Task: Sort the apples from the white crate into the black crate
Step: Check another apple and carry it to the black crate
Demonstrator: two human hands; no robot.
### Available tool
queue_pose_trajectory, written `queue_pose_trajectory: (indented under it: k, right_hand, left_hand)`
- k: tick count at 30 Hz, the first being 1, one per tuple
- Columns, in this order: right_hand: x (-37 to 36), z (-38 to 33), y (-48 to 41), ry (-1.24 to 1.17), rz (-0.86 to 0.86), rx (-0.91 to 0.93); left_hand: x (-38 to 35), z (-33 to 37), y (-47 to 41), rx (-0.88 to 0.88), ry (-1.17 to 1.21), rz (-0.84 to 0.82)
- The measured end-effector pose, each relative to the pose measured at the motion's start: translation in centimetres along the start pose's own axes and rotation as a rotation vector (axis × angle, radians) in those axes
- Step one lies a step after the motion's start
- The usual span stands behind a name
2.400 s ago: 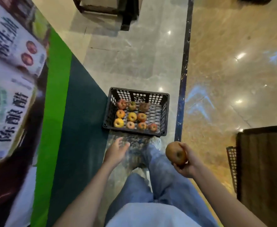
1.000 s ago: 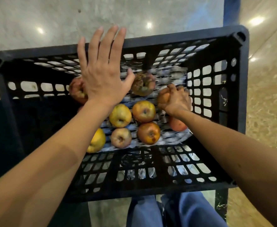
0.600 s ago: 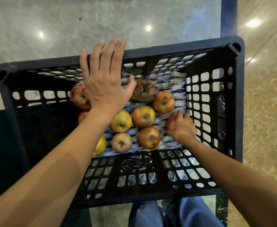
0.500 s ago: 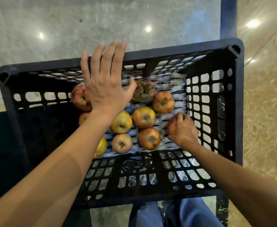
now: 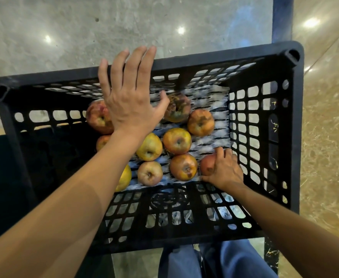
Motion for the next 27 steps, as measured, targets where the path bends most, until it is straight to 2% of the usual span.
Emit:
queue_pose_trajectory:
  k: [5,9,12,16,19,23,27]
  right_hand:
    - [0.2,-0.2,0.0,-0.134,-0.021,0.030]
    - [2.6,-1.8,-0.7,-0.404,0.139,0.144]
    - [4.7,-4.2,-2.5,-0.228,0.229,0.282]
    - [6.5,-5.8,-5.3,0.104,0.157,0.321]
    - [7.4,-5.7,-5.7,0.131,0.127,0.289]
    - [7.1,-4.2,-4.5,0.053,0.171,0.166]
    - [5.3,-2.1,-3.2,0.011,0.118,0.079]
  left_hand:
    - [0.1,0.1,0.0,0.006,0.000,0.001]
    - [0.0,0.0,0.0,-0.001,-0.005,0.011]
    - [-0.2,0.1,-0.1,0.003,-0.009,0.032]
    - [-0.2,0.2,-0.1,0.012,-0.010,0.048]
    - [0.0,0.1,-0.1,0.013,-0.003,0.042]
    - [0.2,0.2,-0.1,0.020,0.012,0.029]
    - [0.1,0.1,-0.1,0.018,0.002,0.027]
Point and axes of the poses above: each hand's wrist, its own y-axis away from the middle knuckle, its own x-axis out of the back of the hand, z = x × y, the point moved 4 cm from there along -y, towards the middle knuckle, and after that the axes turned 4 degrees about -z, right-handed, at the moved point
